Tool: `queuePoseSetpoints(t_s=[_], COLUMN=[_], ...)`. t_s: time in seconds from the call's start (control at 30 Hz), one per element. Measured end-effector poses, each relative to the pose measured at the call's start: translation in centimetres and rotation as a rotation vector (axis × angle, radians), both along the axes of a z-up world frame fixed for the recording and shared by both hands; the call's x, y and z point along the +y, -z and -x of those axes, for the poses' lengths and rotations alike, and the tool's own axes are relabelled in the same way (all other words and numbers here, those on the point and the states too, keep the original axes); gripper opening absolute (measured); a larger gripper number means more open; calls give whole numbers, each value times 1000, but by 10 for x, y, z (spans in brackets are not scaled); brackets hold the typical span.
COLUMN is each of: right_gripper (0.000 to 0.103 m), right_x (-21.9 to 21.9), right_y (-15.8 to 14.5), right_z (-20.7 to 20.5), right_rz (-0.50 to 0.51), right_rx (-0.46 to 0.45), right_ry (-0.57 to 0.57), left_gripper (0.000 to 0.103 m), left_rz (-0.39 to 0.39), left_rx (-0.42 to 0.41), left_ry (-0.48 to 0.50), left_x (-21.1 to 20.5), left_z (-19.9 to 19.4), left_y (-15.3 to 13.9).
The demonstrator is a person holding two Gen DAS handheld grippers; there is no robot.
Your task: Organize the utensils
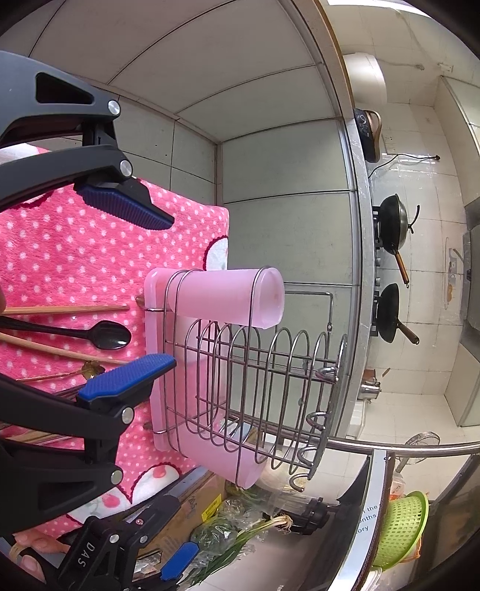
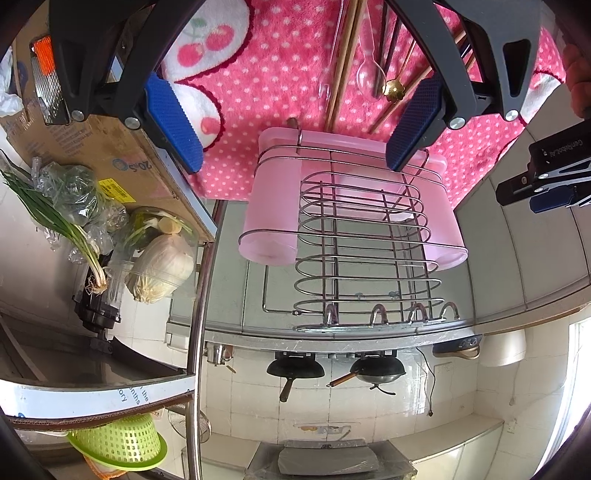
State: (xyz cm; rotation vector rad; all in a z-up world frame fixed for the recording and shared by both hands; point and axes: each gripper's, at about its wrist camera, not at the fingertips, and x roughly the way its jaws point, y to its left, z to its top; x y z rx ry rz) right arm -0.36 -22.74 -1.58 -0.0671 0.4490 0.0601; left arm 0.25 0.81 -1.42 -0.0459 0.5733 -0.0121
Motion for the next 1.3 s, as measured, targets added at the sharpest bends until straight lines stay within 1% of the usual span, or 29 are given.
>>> queuePoseSetpoints(t_s=[0.2,0.3,0.53,0.73,1.3], right_gripper=[100,100,100,100,100], right_x=[-5,-7,-5,-4,-3], right_y=[5,7,10,14,18], right_z=[-2,-2,-2,-2,-3], right_rz=[-22,-33,-40,-44,-42], right_rx=[33,47,72,94,104], right_ry=[6,7,-3,-6,-7], left_gripper=[69,68,68,68,68], left_rz=[-6,4,-7,-6,5], left_rx=[46,75,113,126,146], left_ry=[-14,-19,-36,-41,-40], left_x=[4,5,6,8,10], left_z=[-4,-6,-8,-8,-11], left_y=[8,12,20,24,31])
